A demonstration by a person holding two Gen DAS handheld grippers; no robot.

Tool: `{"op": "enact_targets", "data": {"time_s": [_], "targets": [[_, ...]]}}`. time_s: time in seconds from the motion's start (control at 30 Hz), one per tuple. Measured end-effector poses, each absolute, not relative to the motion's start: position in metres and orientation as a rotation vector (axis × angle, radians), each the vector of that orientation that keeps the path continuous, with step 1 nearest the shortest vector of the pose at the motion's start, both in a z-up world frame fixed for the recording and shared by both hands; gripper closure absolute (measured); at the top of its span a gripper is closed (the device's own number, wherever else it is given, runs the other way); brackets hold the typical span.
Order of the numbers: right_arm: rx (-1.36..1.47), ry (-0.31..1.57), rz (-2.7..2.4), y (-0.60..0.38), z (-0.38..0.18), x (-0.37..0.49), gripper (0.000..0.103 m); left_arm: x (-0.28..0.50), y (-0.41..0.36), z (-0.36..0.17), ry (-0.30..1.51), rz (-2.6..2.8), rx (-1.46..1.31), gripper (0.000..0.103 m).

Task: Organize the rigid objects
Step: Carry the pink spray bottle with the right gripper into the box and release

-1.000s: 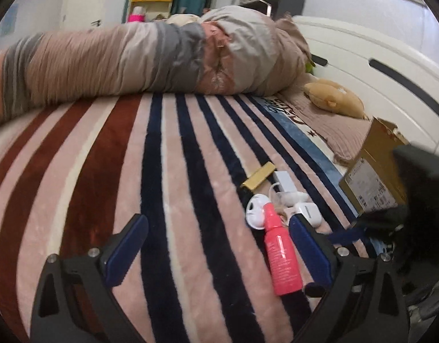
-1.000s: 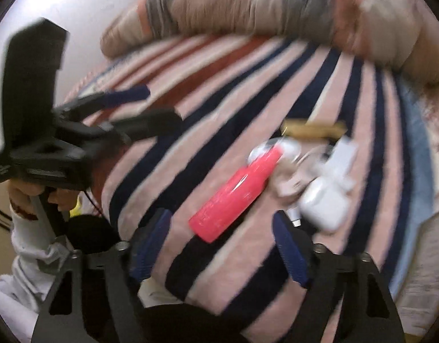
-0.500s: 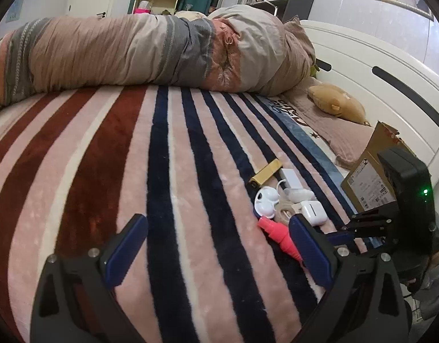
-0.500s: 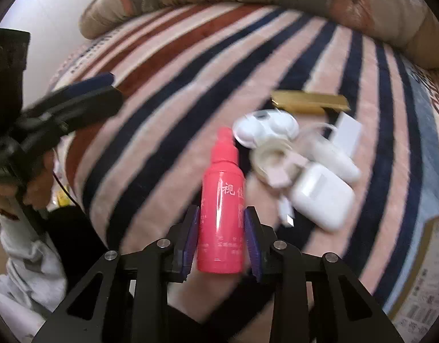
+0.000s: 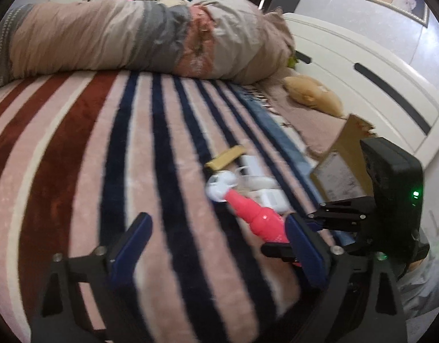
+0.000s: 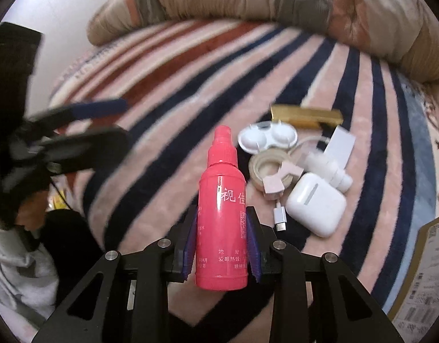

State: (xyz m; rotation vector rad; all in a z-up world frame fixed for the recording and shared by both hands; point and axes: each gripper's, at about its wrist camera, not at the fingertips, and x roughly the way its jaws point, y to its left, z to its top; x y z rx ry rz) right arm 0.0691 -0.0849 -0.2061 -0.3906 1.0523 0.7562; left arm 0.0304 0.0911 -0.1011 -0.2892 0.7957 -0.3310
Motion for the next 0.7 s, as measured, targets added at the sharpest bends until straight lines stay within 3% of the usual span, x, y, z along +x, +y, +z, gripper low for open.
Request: {"op": "enact_targets", "data": {"time_s": [0.2,0.33,0.5,0.7], "targets": [[-0.315,0.862,0.861,-0.104,-0.146,0.032,0.076,0.024,0.048,-0.055,0.735,-0.47,-0.285,0.038],[-0.283,0.729,0.848,-0.123,-0.107,0.011,0.076,0.017,0.018,-0.019,0.665,-0.535,-0.286,0.06],[-0.247,0.595,0.799,-0.162,-0.069,-0.002,0.076,0.01,-0.035,0.019,0.546,-0.582,-0.187,0.062],[-0.196,0.488,0.687,-0.228,-0.037,-0.01,0.077,0.026,-0.11,0.049,0.522,-0.673,-0.077,0.064]]}}
